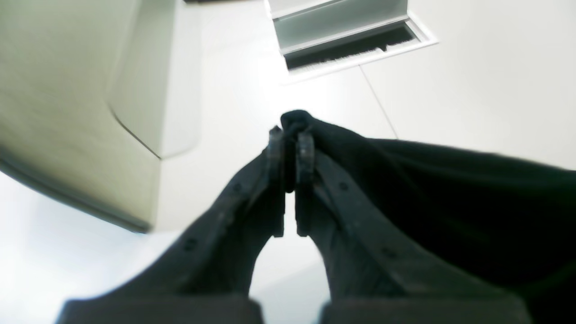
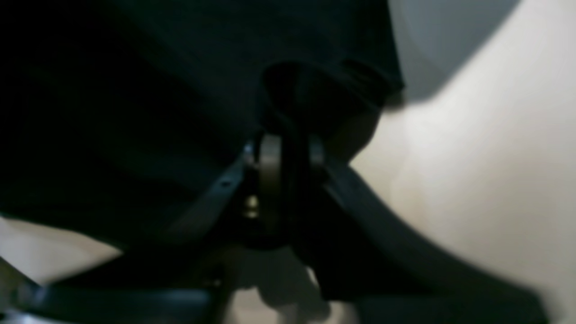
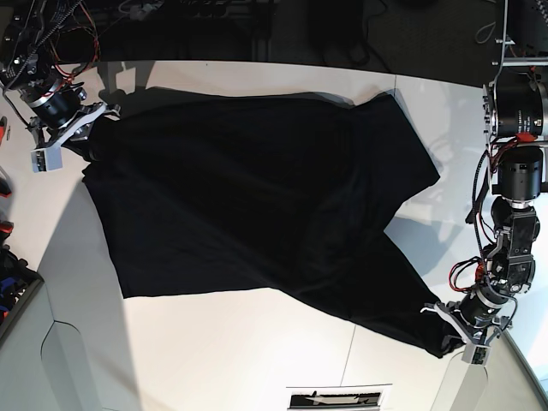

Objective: Layout the t-shirt on the table in an organized manner, then fold the t-shirt properly
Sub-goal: 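Pull the shirt corner with the left gripper to spread it wider, then release the shirt with the left gripper and move it to the shoulder edge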

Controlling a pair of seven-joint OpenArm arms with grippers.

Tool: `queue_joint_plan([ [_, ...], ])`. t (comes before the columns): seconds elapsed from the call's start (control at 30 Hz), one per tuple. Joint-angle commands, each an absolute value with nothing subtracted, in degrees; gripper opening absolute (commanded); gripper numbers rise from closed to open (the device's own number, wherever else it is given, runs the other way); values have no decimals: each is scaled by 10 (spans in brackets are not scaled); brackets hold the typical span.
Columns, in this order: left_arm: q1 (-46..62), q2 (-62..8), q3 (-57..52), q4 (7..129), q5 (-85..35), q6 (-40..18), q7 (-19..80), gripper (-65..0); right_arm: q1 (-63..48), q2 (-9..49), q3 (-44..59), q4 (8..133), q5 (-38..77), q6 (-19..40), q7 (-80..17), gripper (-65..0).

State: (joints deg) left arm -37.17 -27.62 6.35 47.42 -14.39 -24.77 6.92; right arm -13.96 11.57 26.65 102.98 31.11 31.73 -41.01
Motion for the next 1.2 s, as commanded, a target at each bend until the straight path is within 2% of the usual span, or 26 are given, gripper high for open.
queue_joint_plan([
  [0.0,-393,-284,60,482,-162,-253,64,-555,-137,122,271,1040,324,317,-399,-442],
  [0.07,-393,-285,60,482,-187,-253,89,-445,-137,122,271,1040,326,317,-399,-353],
  [0.1,-393,-287,60,482,-195,-252,96,-396,-137,122,271,1040,326,317,-398,-333],
  [0.17,-393,-291,60,482,-202,-253,99,-328,-137,122,271,1041,326,317,-396,-331],
  [0.2,-393,-296,60,483,-206,-252,108,-315,-136,122,271,1042,327,317,-394,-331],
  [0.3,-393,-315,52,500,-236,-217,174,-315,-133,122,274,1049,341,317,-390,-331],
  [0.37,-388,-330,31,522,-254,-220,214,-315,-124,122,277,1057,341,317,-390,-331],
  [0.53,-354,-346,-31,602,-379,-338,319,-315,-83,120,278,1069,340,317,-390,-331],
  [0.63,-318,-344,-41,653,-469,-389,363,-315,-58,107,278,1069,338,317,-390,-331],
  [0.7,-293,-331,-41,685,-492,-400,381,-315,-43,91,277,1067,333,317,-390,-331],
  [0.83,-245,-282,-40,726,-490,-400,404,-315,-13,56,273,1034,304,317,-385,-331],
  [0.97,-211,-239,-16,727,-451,-400,397,-316,4,48,248,965,277,317,-363,-331],
  [1.17,-191,-226,60,713,-301,-388,285,-315,15,48,215,880,249,317,-356,-331],
])
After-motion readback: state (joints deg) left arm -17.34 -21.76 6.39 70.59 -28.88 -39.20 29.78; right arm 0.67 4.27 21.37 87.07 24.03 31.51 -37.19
